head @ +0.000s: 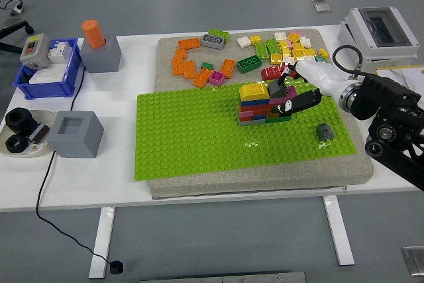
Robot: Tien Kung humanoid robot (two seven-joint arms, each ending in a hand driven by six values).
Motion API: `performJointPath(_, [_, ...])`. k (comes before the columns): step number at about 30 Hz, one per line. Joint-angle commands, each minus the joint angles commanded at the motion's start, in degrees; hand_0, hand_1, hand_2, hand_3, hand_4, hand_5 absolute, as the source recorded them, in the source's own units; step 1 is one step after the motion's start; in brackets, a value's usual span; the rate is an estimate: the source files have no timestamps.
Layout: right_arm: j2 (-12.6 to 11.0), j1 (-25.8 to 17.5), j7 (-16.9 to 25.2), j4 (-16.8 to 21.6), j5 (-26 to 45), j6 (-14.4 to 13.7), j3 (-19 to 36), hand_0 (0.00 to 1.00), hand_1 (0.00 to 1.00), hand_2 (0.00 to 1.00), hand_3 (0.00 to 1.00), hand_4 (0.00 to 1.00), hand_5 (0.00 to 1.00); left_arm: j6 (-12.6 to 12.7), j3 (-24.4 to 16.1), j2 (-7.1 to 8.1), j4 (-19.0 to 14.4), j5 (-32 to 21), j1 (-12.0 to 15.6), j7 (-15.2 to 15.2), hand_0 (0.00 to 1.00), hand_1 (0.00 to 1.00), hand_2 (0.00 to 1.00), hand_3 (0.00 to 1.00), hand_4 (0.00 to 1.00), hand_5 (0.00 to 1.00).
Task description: Pick up the brick,pile it on top of brick,press brick,pick up the brick,pile it on top of brick,press brick
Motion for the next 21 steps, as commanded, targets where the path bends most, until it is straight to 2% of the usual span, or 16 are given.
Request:
performJointPath(10, [-0.4, 0.3, 0.7, 0.8, 0.1, -0.7, 2.0, 0.702, 0.78, 0.837, 0.609, 0.988, 0.432, 0.0, -0.1, 0.04, 0.0, 0.0, -0.1, 0.0, 0.629, 0.585, 0.55, 0.575, 0.563, 0.299])
performJointPath(14, [-0.9, -0.4, 1.9, 2.2, -0.3, -2.2, 4.3, 0.701, 0.778, 0.835, 0.621, 0.986, 0.428, 0.0, -0.1, 0.02, 0.0, 0.0, -0.1, 0.0, 0.629, 0.585, 0.55, 0.575, 0.563, 0.299])
performJointPath(16, [-1.5, -1.4, 2.6, 3.5, -0.8, -3.5, 6.2, 0.701, 0.778, 0.835, 0.621, 0.986, 0.428, 0.0, -0.1, 0.0, 0.0, 0.0, -0.1, 0.0, 0.629, 0.585, 0.55, 0.575, 0.563, 0.299])
performJointPath(17, [-2.2, -2.3, 3.1, 4.4, -1.1, -4.3, 7.6, 0.701, 0.775, 0.832, 0.661, 0.958, 0.363, 0.0, -0.1, -0.02, 0.0, 0.0, 0.0, -0.1, 0.629, 0.585, 0.551, 0.575, 0.561, 0.297])
performJointPath(21, [-5.2, -6.6, 4.6, 7.0, -1.5, -7.1, 12.1, 0.701, 0.775, 0.832, 0.661, 0.958, 0.363, 0.1, -0.1, -0.07, 0.0, -0.3, 0.2, -0.2, 0.629, 0.585, 0.551, 0.575, 0.561, 0.297])
